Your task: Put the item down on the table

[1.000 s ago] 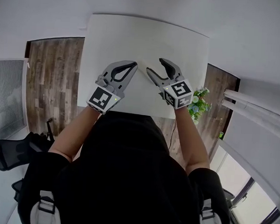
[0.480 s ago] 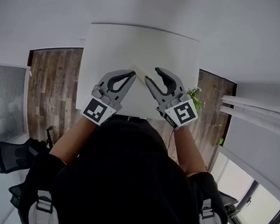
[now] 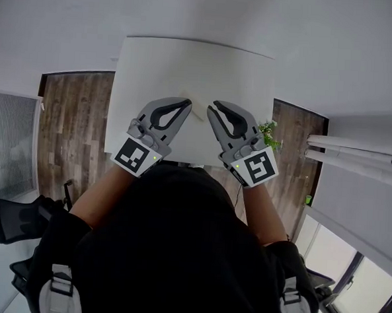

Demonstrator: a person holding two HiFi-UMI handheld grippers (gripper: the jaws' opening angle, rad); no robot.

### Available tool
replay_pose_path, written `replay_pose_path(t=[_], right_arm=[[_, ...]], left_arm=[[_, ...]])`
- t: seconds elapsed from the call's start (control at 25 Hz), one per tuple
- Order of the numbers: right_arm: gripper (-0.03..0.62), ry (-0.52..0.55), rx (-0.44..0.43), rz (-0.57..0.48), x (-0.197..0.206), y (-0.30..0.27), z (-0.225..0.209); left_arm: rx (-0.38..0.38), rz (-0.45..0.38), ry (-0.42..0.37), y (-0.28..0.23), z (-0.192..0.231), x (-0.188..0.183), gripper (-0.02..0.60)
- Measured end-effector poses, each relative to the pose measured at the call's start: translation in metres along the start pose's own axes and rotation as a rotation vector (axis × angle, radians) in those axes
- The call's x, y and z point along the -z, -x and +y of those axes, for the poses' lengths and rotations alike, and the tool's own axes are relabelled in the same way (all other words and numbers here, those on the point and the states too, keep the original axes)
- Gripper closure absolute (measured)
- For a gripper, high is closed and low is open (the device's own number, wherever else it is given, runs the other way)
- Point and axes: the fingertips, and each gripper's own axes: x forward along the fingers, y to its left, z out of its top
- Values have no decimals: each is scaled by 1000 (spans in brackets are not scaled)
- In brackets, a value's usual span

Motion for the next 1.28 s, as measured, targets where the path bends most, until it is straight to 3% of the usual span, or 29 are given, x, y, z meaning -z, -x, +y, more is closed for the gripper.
replay_pose_path(t=[0.44, 1.28], right_arm=[[588, 7, 7, -51, -16, 5, 0], [591, -34, -13, -66, -19, -2, -1]], left_arm=[[12, -22, -29, -2, -5, -15, 588], [19, -19, -14, -1, 2, -12, 588]])
